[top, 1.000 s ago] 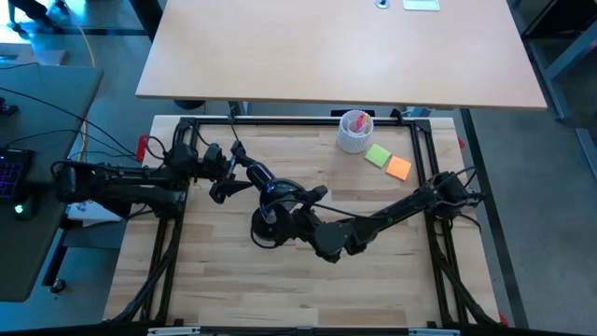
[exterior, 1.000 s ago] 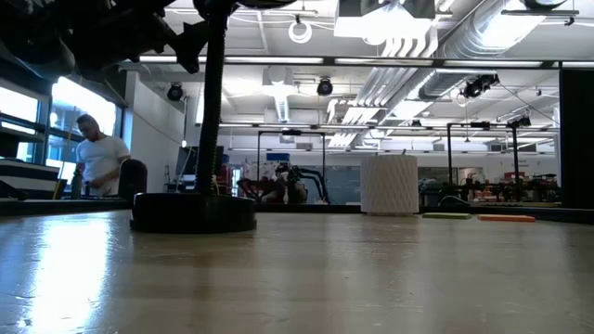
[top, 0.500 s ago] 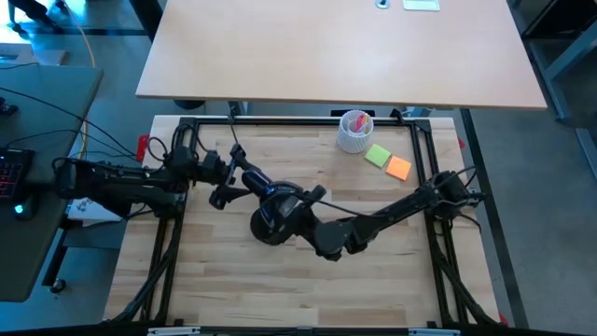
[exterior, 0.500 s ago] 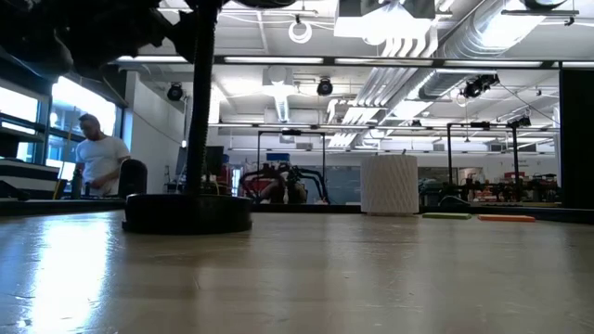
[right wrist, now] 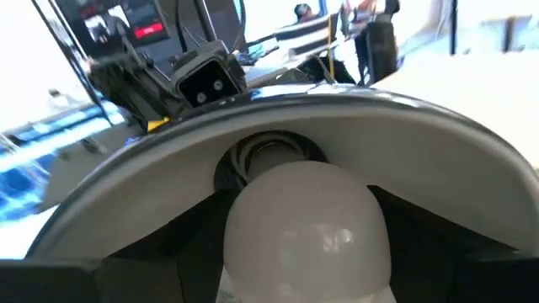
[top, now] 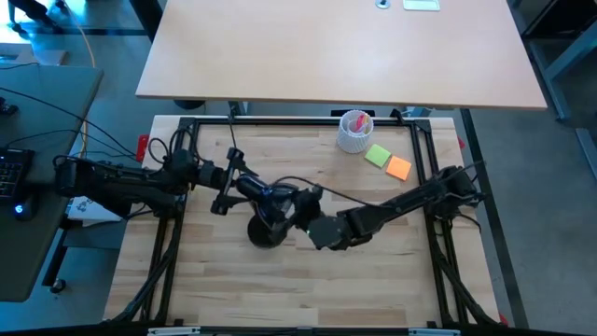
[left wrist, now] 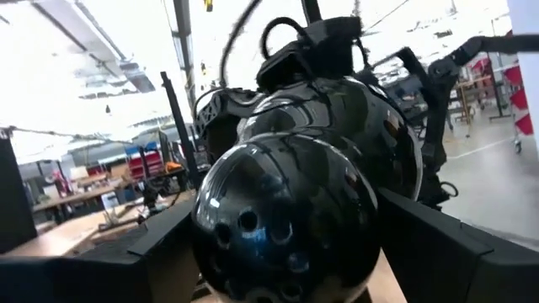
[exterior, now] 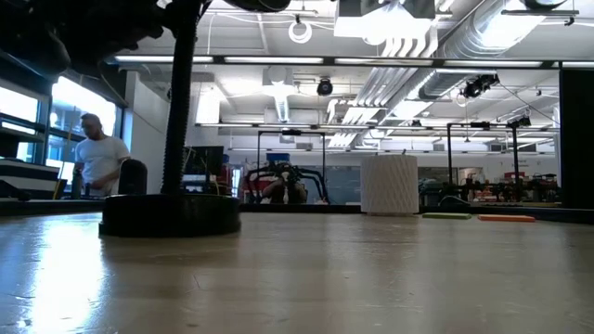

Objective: Screw lightbulb
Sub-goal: Insert the lightbulb into the lamp

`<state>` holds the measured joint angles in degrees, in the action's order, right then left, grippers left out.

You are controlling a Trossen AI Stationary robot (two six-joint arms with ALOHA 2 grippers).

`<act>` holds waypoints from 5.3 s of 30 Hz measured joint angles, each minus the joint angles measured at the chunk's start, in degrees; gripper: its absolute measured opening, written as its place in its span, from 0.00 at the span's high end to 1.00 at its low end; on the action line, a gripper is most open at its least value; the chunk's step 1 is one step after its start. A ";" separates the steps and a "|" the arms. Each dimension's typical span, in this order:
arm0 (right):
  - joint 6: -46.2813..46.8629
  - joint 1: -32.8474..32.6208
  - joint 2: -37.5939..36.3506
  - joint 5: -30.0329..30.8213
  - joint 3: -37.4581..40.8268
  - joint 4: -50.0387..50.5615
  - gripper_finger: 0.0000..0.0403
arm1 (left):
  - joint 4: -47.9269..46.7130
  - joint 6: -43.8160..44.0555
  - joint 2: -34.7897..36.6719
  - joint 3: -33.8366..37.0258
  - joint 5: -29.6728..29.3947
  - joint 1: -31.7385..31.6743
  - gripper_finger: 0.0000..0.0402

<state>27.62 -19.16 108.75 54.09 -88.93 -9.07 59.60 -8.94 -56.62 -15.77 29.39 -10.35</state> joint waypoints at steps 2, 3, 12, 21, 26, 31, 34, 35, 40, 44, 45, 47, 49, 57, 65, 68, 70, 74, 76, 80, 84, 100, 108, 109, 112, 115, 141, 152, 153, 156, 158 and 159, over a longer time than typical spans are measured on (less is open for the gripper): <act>3.99 0.23 -0.66 -1.37 0.07 0.38 0.38 | 0.14 -1.01 0.00 0.00 -0.07 0.02 0.24; 5.71 0.40 -0.91 -2.04 0.07 0.45 0.38 | 0.15 -1.50 0.00 -0.02 -0.08 0.02 0.24; 27.34 1.69 -1.90 -7.56 0.07 2.79 0.38 | -0.48 -3.41 -0.04 -0.11 2.16 0.07 0.27; 44.78 2.32 -2.23 -9.99 0.01 4.87 0.38 | -1.52 -5.55 0.04 -0.11 3.07 0.04 0.30; 44.88 2.30 -2.23 -9.60 -0.03 4.76 0.37 | -1.73 -6.19 0.00 -0.09 2.95 0.04 0.30; 44.14 2.30 -2.79 -10.07 -0.03 5.23 0.35 | -1.78 -6.38 0.00 -0.11 2.90 0.04 0.30; 36.13 1.99 -3.88 -9.53 -0.03 6.31 0.35 | -1.81 -6.43 -0.07 -0.13 2.57 0.02 0.30; 32.63 1.68 -4.25 -8.25 -0.03 6.54 0.35 | -1.88 -6.40 -0.04 -0.13 2.45 0.04 0.30; 21.79 -0.66 -5.43 -1.04 -0.03 7.17 0.35 | -2.21 -6.13 -0.04 -0.17 2.26 0.06 0.30; 16.30 -1.53 -5.90 -0.22 -0.03 7.95 0.35 | -2.38 -5.30 -0.04 -0.17 2.18 0.04 0.30; 14.34 -1.87 -5.90 -0.21 -0.03 8.39 0.35 | -2.43 -5.20 -0.04 -0.17 2.18 0.04 0.30; 9.65 -2.80 -6.13 0.27 -0.03 10.20 0.35 | -2.48 -5.12 -0.04 -0.17 2.25 0.04 0.30; 4.79 -4.19 -6.65 2.11 -0.05 12.60 0.35 | -2.50 -4.87 -0.04 -0.17 2.29 0.07 0.30; -32.03 -9.10 -10.92 1.33 -0.14 23.94 0.35 | -2.66 -3.55 -0.04 -0.15 2.25 0.07 0.30; -67.88 -9.06 -8.13 -1.52 -0.12 27.64 0.35 | -2.71 -1.57 -0.04 -0.11 2.04 0.07 0.30; -76.23 -8.40 -6.46 0.49 -0.03 26.59 0.35 | -2.78 -0.60 -0.04 -0.09 1.99 0.04 0.30; -80.57 -8.20 -5.88 2.63 -0.03 24.32 0.35 | -2.78 0.00 -0.04 -0.09 2.01 0.04 0.30; -88.60 -8.20 -5.66 2.92 -0.03 21.14 0.35 | -2.61 1.19 -0.07 -0.07 2.01 0.04 0.30; -92.24 -8.22 -5.64 2.84 -0.03 19.29 0.35 | -2.56 1.29 -0.07 -0.07 2.01 0.07 0.30; -98.43 -7.37 -5.64 -2.64 -0.03 17.66 0.35 | -2.50 1.44 -0.09 -0.07 1.99 0.07 0.30; -104.84 -5.62 -4.54 -2.65 -0.03 14.77 0.35 | -2.42 1.83 -0.09 -0.04 1.92 0.04 0.30; -104.90 -2.10 -2.05 -4.28 -0.03 4.23 0.35 | -1.57 1.83 -0.07 -0.02 1.94 0.04 0.30; -79.17 -0.81 -2.05 -6.21 -0.01 0.37 0.35 | -1.52 1.85 -0.07 0.00 1.95 0.02 0.30; -74.92 -0.71 -2.05 -5.92 -0.01 0.22 0.35 | -1.49 1.84 -0.07 0.00 1.80 0.02 0.30; -61.31 -0.48 -2.05 -5.14 -0.01 0.00 0.35 | -1.34 1.53 -0.07 -0.02 1.69 0.02 0.30; -43.69 -0.29 -2.05 -4.93 -0.01 -2.05 0.35 | -1.29 1.36 -0.07 -0.02 1.86 0.02 0.30; -75.80 -5.98 -2.28 1.48 0.01 -4.86 0.35 | -2.58 1.57 -0.04 -0.09 2.17 0.61 0.30; -82.12 -6.58 -2.42 2.84 -0.06 12.62 0.35 | -2.85 5.78 -0.06 -0.09 1.79 0.59 0.30; -82.12 -6.60 -2.42 3.04 -0.06 15.13 0.35 | -2.85 6.06 -0.05 -0.09 1.78 0.59 0.30; -81.43 -6.65 -2.42 3.18 -0.06 21.24 0.35 | -2.83 7.31 -0.07 -0.09 1.41 0.58 0.30; -80.11 -6.88 -2.36 2.87 -0.06 22.94 0.35 | -2.83 8.15 -0.07 -0.09 1.38 0.59 0.30; -79.38 -6.88 -2.36 2.45 -0.06 23.14 0.35 | -2.95 8.47 -0.07 -0.09 1.40 0.59 0.30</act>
<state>-51.76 -26.04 106.39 56.54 -88.99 14.06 56.65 -0.47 -56.69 -15.86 30.79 -9.76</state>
